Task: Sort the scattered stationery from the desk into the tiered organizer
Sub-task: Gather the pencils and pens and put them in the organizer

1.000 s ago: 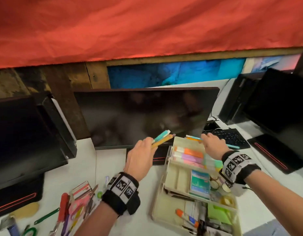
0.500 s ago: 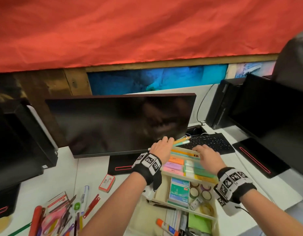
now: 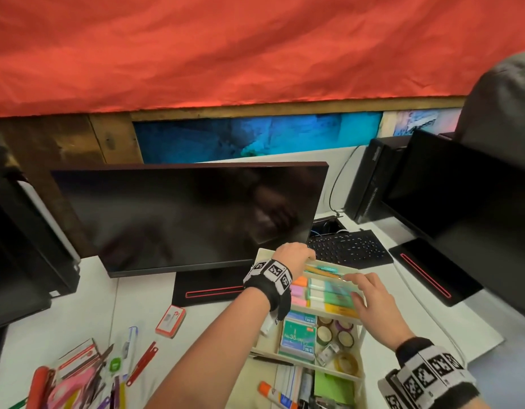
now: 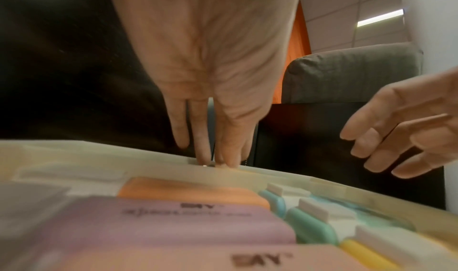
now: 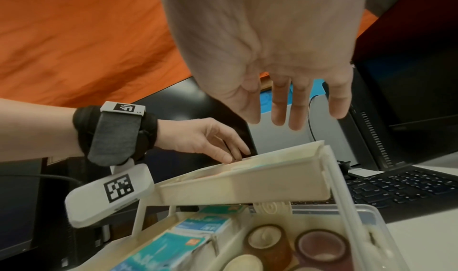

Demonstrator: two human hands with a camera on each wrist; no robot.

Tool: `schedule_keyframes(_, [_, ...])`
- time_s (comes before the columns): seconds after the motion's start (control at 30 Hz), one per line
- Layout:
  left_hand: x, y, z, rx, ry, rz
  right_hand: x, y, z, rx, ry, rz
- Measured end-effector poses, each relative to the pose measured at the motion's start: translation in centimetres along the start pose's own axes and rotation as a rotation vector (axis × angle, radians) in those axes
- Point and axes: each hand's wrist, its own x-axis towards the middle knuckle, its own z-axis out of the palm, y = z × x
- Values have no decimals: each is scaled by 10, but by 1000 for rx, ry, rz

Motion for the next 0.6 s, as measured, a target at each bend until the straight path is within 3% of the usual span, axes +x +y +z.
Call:
schedule_keyframes(0.1, [-12, -4, -2, -12, 79, -16, -2, -8, 5, 11, -10, -11])
schedule_keyframes(0.27, [-79, -35, -3, -295, 314, -143, -5, -42, 30, 79, -39, -163])
schedule_keyframes(0.4, [-172, -70, 16, -443, 479, -363, -17, -92, 68, 185, -120, -344])
schedule_keyframes(0.6, [-316, -122, 83, -597, 454, -823, -54, -165, 146, 216, -400, -575])
